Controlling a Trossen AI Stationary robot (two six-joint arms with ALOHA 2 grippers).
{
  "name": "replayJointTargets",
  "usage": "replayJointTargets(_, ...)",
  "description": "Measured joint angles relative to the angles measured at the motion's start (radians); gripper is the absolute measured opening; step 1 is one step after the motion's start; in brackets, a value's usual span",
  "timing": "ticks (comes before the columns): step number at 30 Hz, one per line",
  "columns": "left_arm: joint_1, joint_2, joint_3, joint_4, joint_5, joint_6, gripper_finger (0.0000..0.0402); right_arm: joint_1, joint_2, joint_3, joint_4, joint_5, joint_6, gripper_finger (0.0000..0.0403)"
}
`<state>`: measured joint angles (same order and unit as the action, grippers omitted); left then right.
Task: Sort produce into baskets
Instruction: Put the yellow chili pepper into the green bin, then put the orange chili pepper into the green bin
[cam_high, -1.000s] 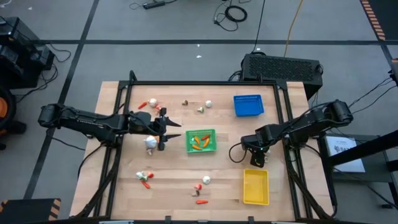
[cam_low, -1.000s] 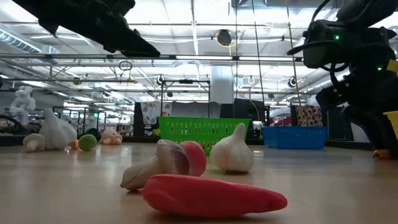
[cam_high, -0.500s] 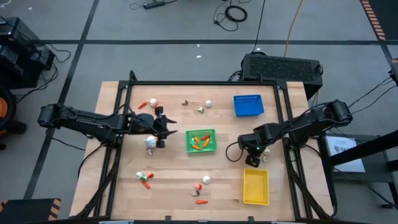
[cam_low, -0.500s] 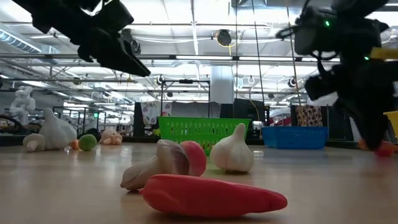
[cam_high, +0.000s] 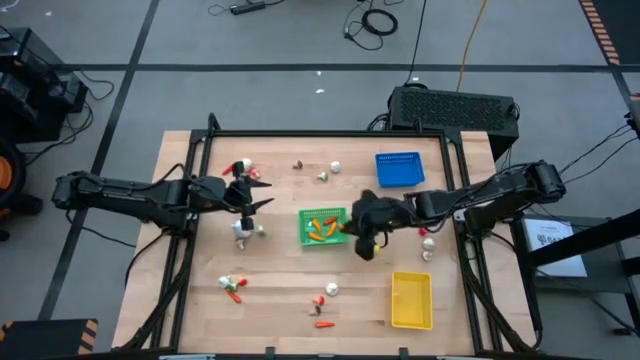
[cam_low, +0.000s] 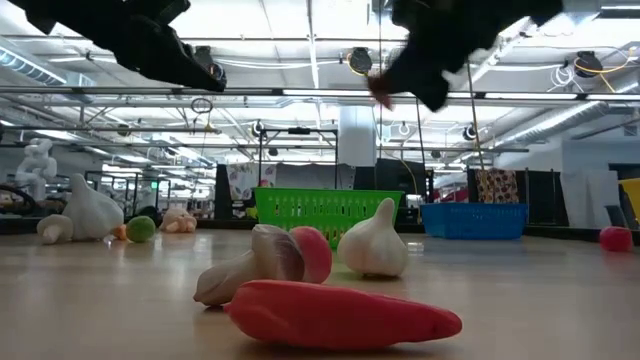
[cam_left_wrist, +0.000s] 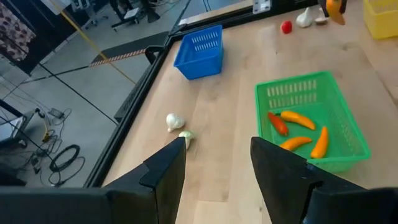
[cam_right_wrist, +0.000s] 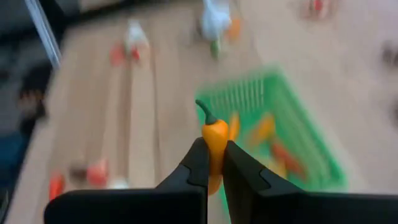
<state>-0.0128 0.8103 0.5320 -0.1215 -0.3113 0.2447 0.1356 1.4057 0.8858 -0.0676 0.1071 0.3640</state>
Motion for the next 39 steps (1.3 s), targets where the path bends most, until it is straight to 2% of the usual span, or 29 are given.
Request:
replayJointTargets(4, 0.000, 0.006, 0.000, 0.000, 0.003, 0.000, 0.0190, -0.031, 0.060, -0.001, 0.122, 0.002, -0.018, 0.0019)
replayJointTargets(6, 0.000, 0.007, 0.000, -0.003, 0.019, 0.000, 0.0190, -0.046, 0.103, 0.009, 0.128, -0.001, -0.012, 0.0019)
replayJointTargets(11, -0.002, 0.009, 0.000, -0.007, 0.176, 0.000, 0.0190, -0.058, 0.222, 0.109, 0.027, -0.002, -0.014, 0.0019)
replayJointTargets(14, -0.002, 0.009, 0.000, -0.008, 0.252, 0.005, 0.0190, -0.058, 0.276, 0.202, -0.092, -0.003, -0.030, 0.0019)
replayJointTargets(17, -0.001, 0.009, 0.000, -0.009, 0.255, 0.005, 0.0190, -0.058, 0.327, 0.281, -0.205, 0.001, -0.036, 0.0021)
replayJointTargets(22, -0.001, 0.009, 0.000, -0.012, 0.255, 0.006, 0.0190, -0.064, 0.394, 0.364, -0.272, 0.002, -0.070, 0.0034)
replayJointTargets(35, -0.001, 0.009, 0.000, -0.022, 0.253, 0.005, 0.0190, -0.073, 0.402, 0.387, -0.295, 0.027, -0.092, 0.0120)
replayJointTargets(39, -0.006, 0.009, 0.000, -0.010, 0.253, 0.000, 0.0189, -0.068, 0.399, 0.419, -0.363, 0.009, -0.065, 0.0135)
